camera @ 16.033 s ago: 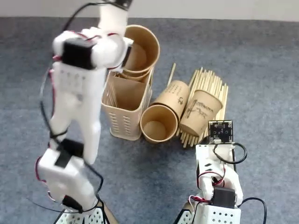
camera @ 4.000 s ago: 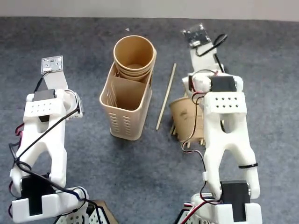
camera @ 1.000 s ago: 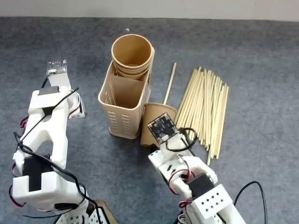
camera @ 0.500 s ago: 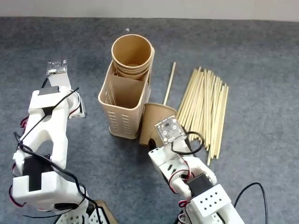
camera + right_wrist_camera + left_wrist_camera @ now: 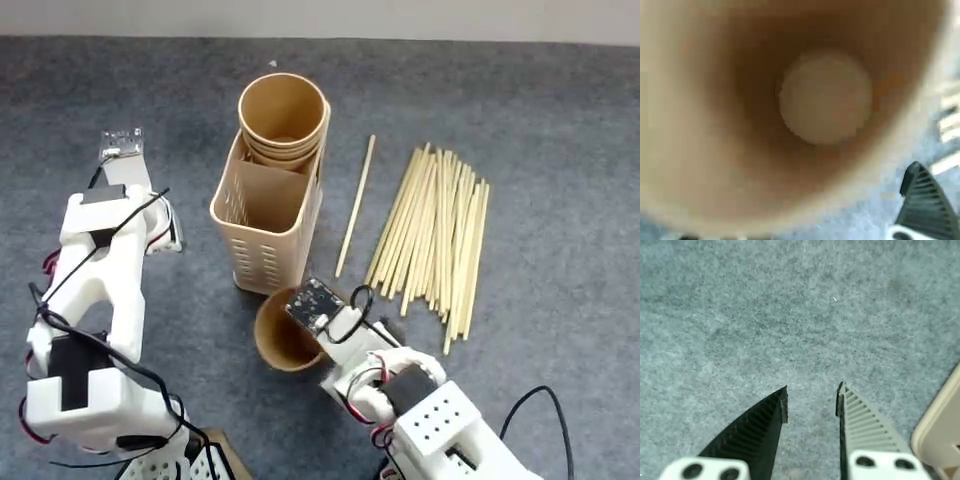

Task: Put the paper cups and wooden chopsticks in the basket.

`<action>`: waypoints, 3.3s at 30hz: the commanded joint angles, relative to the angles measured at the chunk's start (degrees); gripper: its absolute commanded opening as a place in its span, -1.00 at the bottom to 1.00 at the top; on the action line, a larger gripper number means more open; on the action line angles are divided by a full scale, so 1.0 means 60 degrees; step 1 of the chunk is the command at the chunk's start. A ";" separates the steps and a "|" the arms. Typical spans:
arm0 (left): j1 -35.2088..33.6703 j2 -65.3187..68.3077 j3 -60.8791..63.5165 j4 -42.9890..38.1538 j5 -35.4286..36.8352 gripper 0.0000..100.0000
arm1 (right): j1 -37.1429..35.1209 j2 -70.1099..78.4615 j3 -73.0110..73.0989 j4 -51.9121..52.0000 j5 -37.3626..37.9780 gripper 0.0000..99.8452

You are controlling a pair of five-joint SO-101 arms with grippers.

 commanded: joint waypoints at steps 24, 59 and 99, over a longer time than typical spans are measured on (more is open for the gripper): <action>-0.0667 -0.2381 -0.5209 0.6491 -0.5158 -0.62 | 0.0886 -0.1106 -0.2205 0.1267 0.0220 -0.31; 0.5179 -1.7223 0.9531 0.3414 -0.7810 -0.50 | 0.1971 -0.4491 0.2249 -0.1004 0.0821 -0.31; 0.1941 -0.7128 -0.6234 0.6168 -0.6711 -0.99 | 0.1985 -0.4447 0.2308 -0.1370 0.0806 -0.31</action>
